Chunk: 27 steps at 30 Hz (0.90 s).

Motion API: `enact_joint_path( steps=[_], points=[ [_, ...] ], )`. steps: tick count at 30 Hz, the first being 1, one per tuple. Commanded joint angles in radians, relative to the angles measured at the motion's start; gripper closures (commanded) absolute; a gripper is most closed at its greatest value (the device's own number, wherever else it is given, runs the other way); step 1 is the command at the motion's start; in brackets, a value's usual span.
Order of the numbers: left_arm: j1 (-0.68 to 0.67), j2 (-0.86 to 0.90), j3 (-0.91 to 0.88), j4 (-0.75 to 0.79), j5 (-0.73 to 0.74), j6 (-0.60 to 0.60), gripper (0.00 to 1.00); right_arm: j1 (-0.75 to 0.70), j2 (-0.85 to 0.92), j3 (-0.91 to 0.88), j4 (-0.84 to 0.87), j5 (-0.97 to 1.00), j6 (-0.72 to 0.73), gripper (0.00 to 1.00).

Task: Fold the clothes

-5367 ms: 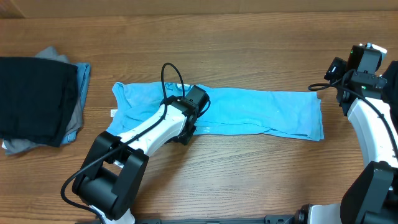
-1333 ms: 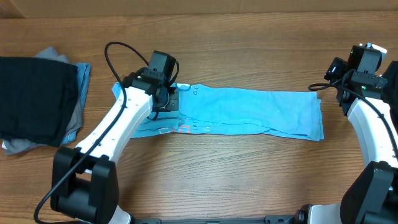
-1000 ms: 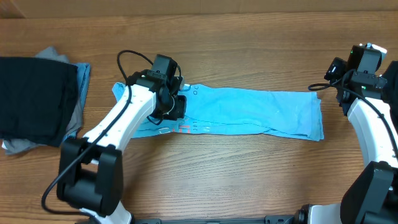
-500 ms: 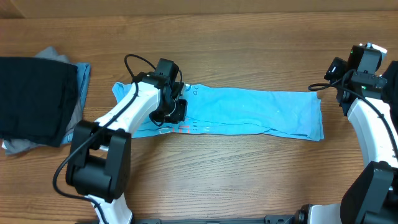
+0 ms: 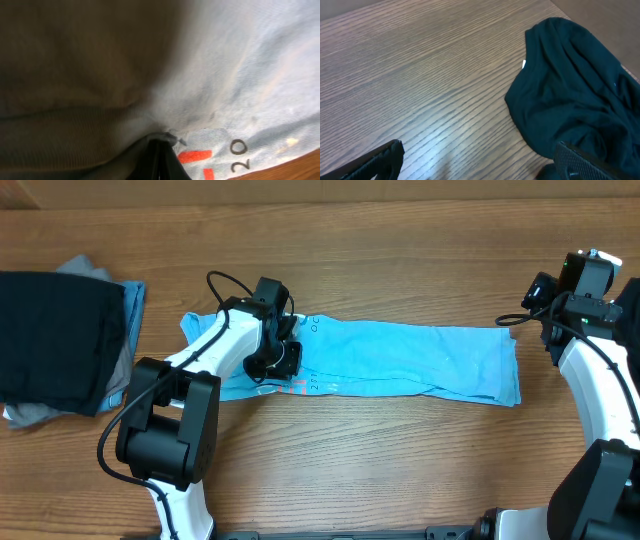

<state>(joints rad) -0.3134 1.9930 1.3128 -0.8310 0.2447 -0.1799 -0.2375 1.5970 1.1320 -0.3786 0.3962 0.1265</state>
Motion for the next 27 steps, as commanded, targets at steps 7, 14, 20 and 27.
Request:
enact_joint_path(
  steps=[7, 14, 20, 27],
  points=[
    [0.000, -0.286, 0.126, 0.008, 0.043, -0.049, 0.75, 0.000, -0.006, 0.006, 0.006, 0.003, -0.003, 0.00],
    [0.001, -0.295, 0.122, -0.033, -0.085, -0.048, 0.00, 0.000, -0.006, 0.006, 0.006, 0.003, -0.003, 0.00],
    [0.000, -0.295, 0.122, -0.033, -0.133, -0.048, 0.00, 0.000, -0.006, 0.006, 0.006, 0.003, -0.003, 0.00],
    [0.000, -0.295, 0.122, -0.033, -0.133, -0.048, 0.00, 0.000, -0.006, 0.006, 0.006, -0.064, 0.004, 0.00]
  ],
)
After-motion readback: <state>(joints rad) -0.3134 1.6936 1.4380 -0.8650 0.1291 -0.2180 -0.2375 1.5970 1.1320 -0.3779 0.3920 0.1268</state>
